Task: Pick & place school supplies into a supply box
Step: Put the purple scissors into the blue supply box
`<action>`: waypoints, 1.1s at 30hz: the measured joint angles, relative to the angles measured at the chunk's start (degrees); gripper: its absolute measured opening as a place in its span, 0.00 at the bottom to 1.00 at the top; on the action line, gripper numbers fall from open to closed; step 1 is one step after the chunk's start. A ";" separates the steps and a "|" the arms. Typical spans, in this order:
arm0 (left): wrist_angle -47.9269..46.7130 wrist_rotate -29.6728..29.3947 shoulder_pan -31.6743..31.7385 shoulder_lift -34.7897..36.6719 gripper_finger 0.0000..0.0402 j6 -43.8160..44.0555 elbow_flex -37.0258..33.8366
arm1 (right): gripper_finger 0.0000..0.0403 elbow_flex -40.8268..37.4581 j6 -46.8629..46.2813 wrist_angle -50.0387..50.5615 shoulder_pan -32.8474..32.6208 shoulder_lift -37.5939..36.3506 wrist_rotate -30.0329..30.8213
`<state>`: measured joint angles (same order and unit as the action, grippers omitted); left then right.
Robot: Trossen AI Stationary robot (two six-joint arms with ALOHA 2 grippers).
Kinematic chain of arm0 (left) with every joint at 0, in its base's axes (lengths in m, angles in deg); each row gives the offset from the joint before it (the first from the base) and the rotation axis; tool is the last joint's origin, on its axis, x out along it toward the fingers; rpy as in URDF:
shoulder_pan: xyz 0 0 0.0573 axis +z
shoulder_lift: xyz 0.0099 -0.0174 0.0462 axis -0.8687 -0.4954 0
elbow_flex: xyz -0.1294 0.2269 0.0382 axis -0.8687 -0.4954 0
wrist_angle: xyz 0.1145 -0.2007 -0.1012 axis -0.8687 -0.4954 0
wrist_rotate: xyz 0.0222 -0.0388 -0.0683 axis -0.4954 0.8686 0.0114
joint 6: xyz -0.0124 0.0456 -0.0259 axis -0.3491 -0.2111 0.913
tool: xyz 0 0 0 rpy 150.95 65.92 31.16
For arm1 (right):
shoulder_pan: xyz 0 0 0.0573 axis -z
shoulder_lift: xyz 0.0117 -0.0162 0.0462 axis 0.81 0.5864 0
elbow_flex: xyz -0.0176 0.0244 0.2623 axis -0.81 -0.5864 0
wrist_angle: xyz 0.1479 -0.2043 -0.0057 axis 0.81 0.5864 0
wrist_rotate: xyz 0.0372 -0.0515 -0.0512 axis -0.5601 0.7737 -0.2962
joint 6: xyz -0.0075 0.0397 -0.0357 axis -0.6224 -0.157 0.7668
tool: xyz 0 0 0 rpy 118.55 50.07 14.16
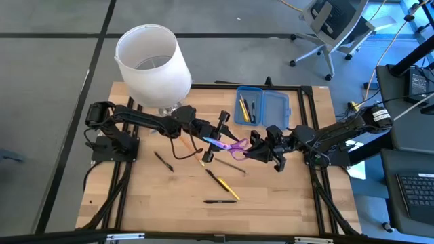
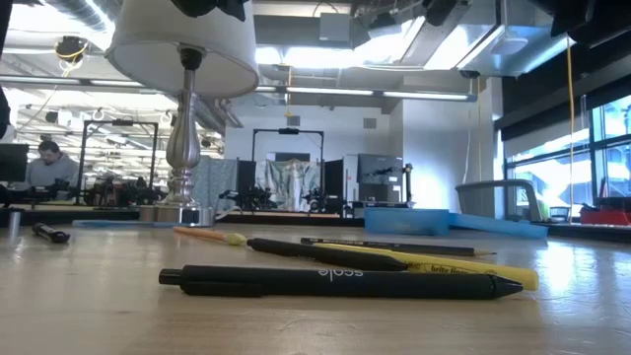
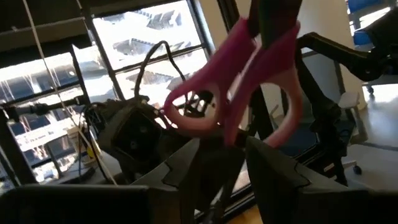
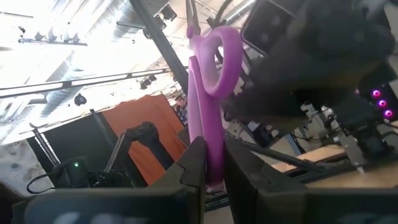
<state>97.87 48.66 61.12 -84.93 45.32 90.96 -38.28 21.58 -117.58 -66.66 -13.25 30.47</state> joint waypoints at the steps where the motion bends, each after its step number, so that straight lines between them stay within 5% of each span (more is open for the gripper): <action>1: -0.55 0.13 -0.02 0.00 0.30 0.45 0.00 | 0.11 0.00 0.42 0.02 0.02 -0.24 0.01; 7: -8.10 0.33 -0.04 0.00 0.30 1.45 0.00 | 0.11 0.00 2.96 1.62 0.02 -4.19 -0.02; 12: -21.15 0.11 -0.19 0.00 0.29 1.80 0.00 | 0.11 0.00 8.89 13.50 0.02 -11.75 3.02; 19: -39.69 -9.60 -2.56 0.00 0.28 6.04 0.00 | 0.11 0.02 15.71 42.51 0.02 -22.24 32.56; 25: -46.92 -14.03 -4.82 0.00 0.26 11.42 -0.02 | 0.11 0.00 25.32 55.15 0.07 -23.86 58.54; 29: -48.40 -14.10 -5.66 -0.01 0.25 14.49 -0.02 | 0.11 0.00 34.42 59.77 0.20 -22.05 68.92; 33: -48.34 -15.17 -6.19 -0.02 0.25 15.04 -0.02 | 0.11 0.00 31.81 61.45 2.91 -18.47 67.86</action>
<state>49.53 33.49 54.94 -84.95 60.36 90.94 -38.28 53.40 -56.13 -63.75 -31.72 98.33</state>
